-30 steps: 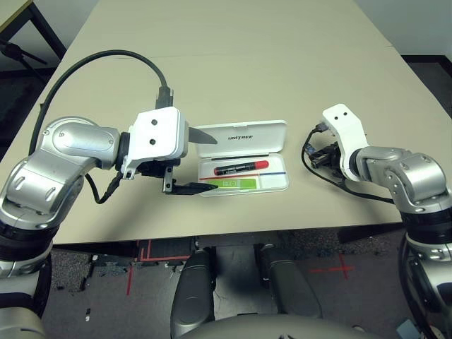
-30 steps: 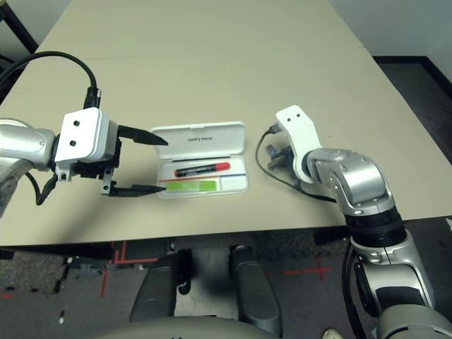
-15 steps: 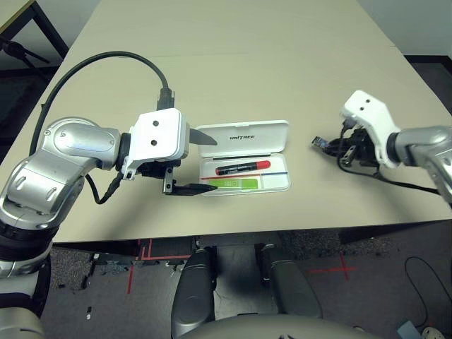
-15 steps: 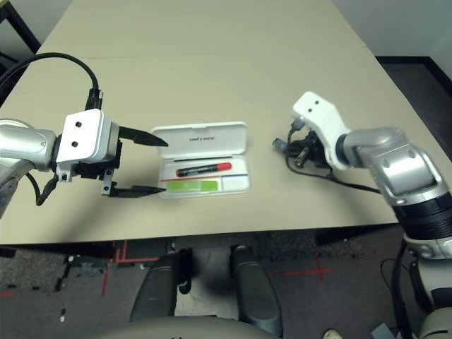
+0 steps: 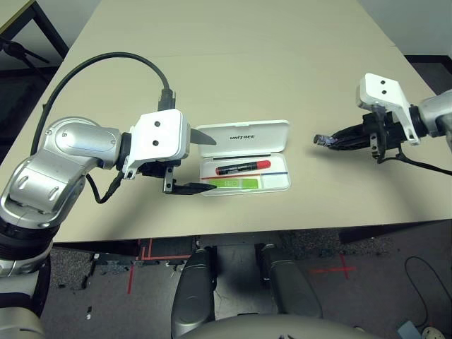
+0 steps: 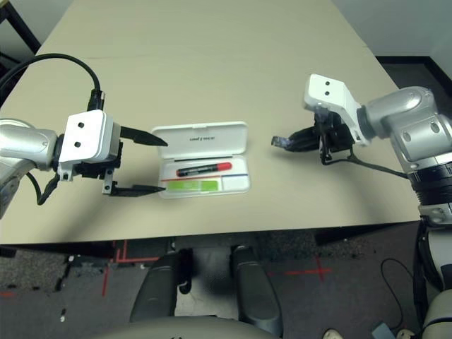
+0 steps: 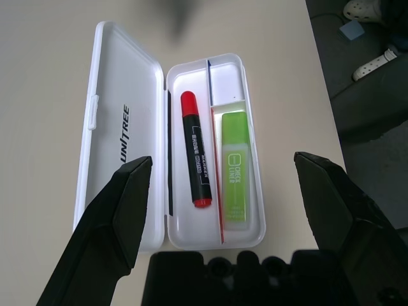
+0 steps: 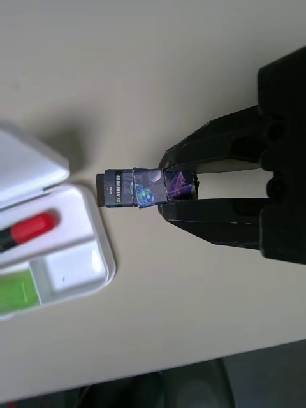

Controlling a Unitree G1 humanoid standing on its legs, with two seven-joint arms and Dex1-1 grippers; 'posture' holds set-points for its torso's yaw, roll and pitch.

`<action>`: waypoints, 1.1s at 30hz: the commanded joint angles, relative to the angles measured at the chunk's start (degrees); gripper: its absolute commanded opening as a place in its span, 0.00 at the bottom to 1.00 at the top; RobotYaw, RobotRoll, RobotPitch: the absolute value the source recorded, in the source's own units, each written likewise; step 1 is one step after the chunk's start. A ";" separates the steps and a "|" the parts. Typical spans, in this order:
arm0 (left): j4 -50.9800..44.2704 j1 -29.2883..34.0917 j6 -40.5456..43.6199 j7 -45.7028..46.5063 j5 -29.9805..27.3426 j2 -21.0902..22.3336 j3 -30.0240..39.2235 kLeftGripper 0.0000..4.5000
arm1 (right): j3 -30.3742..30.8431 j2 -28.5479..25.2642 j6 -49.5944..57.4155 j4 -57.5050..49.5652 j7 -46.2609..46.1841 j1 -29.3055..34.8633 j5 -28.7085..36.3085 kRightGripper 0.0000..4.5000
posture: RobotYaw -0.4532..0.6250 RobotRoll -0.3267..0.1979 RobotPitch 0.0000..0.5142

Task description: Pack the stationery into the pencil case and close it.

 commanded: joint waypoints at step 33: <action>0.24 -0.56 0.18 0.51 1.36 1.40 -1.33 1.00 | 9.92 16.36 -1.67 -2.10 0.39 0.43 -8.26 0.06 | 0.42 0.62 0.30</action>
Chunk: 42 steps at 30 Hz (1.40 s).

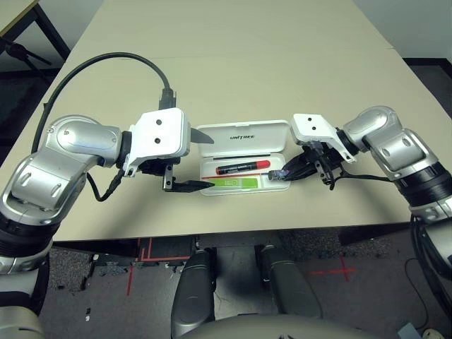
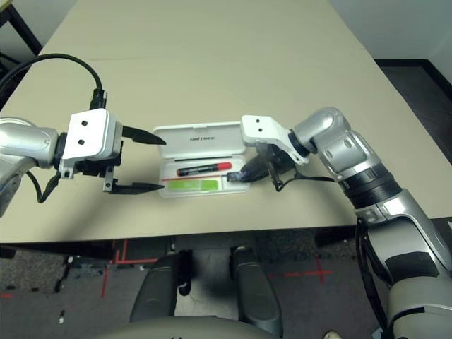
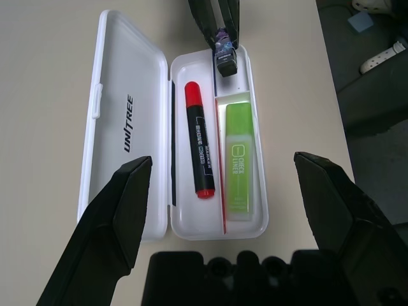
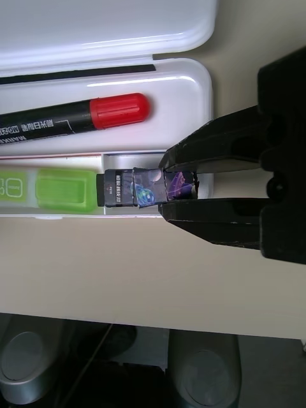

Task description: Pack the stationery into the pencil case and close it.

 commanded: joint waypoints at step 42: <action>7.31 9.79 -3.04 4.07 0.92 0.34 5.89 1.00 | -31.22 -19.83 11.34 -13.06 -5.56 22.92 20.12 0.99 | 0.37 0.62 0.31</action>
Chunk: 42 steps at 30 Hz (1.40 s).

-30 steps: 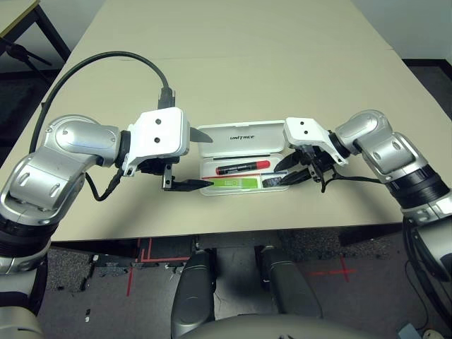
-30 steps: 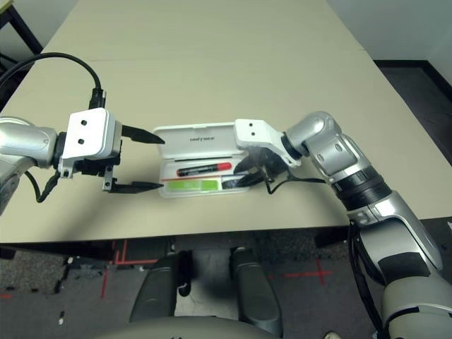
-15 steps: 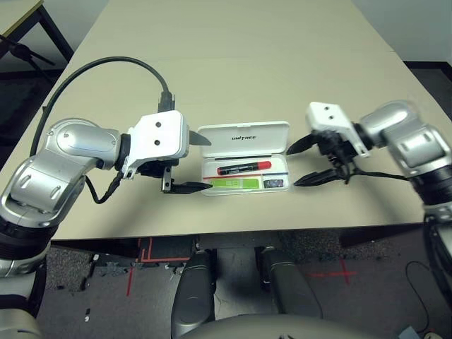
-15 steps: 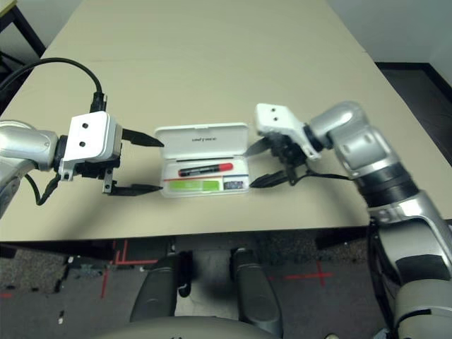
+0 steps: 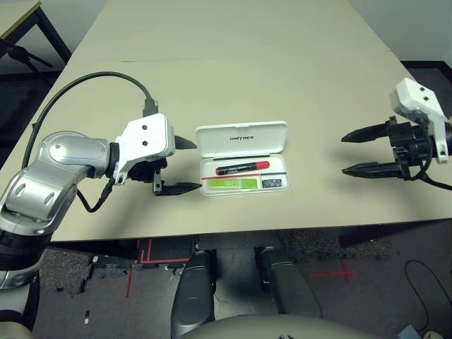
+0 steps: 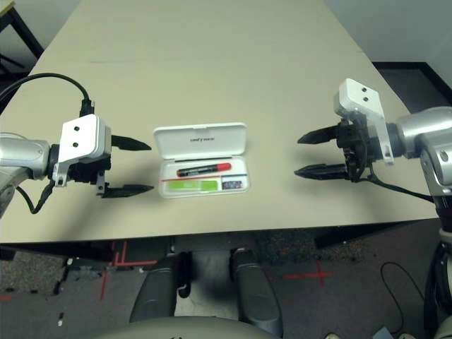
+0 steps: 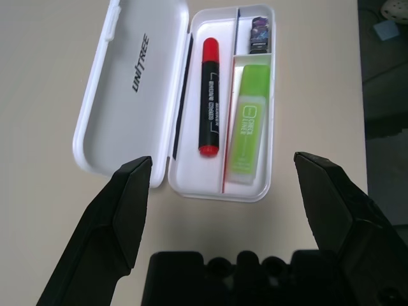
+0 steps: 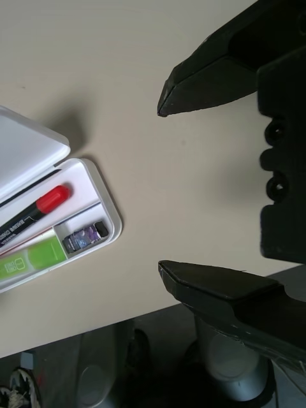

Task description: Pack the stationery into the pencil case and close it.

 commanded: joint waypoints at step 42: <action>31.22 -14.68 0.00 16.33 7.00 -27.25 -0.93 0.01 | -0.66 -3.42 1.86 -5.10 -6.07 2.00 5.30 1.00 | 0.34 0.62 0.31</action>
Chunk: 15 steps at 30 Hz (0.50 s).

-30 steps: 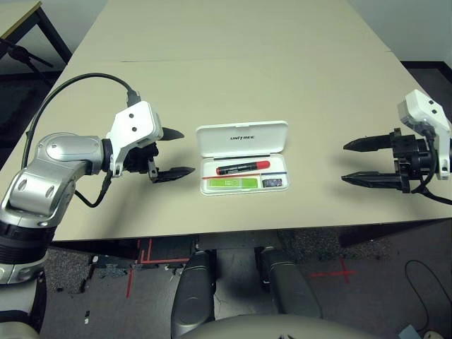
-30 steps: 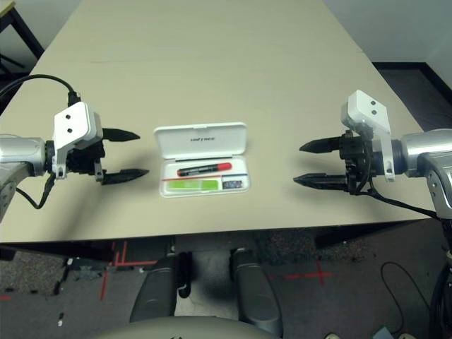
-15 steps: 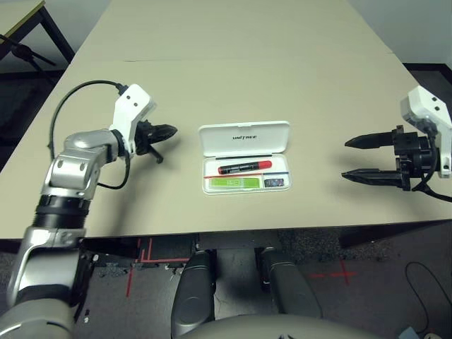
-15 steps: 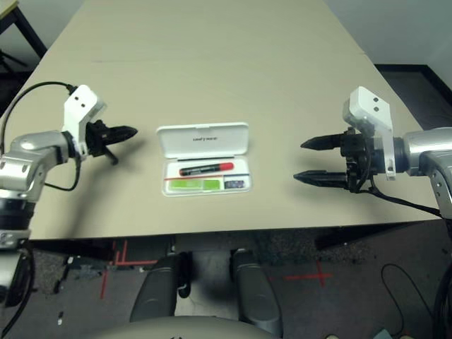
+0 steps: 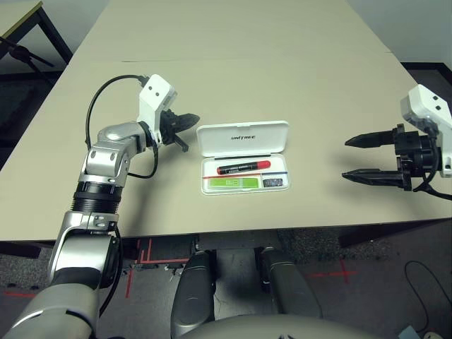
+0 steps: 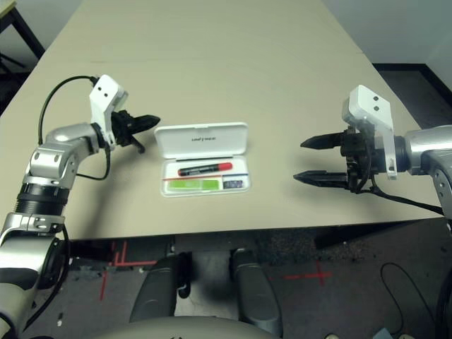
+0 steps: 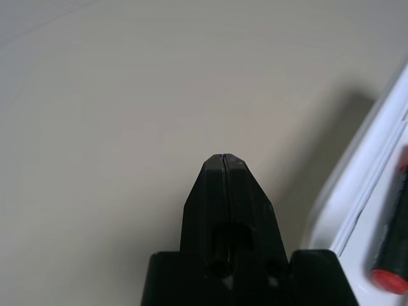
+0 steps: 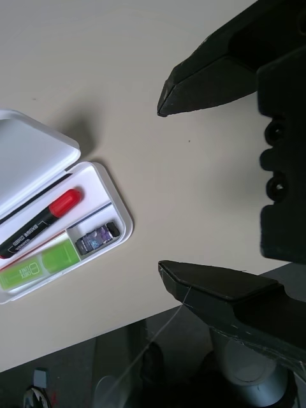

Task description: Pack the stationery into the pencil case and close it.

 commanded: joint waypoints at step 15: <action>-13.97 7.91 6.59 -8.79 -3.71 2.12 -4.74 0.01 | 2.24 -0.47 -1.33 1.64 1.42 -2.47 -0.91 1.00 | 0.35 0.62 0.31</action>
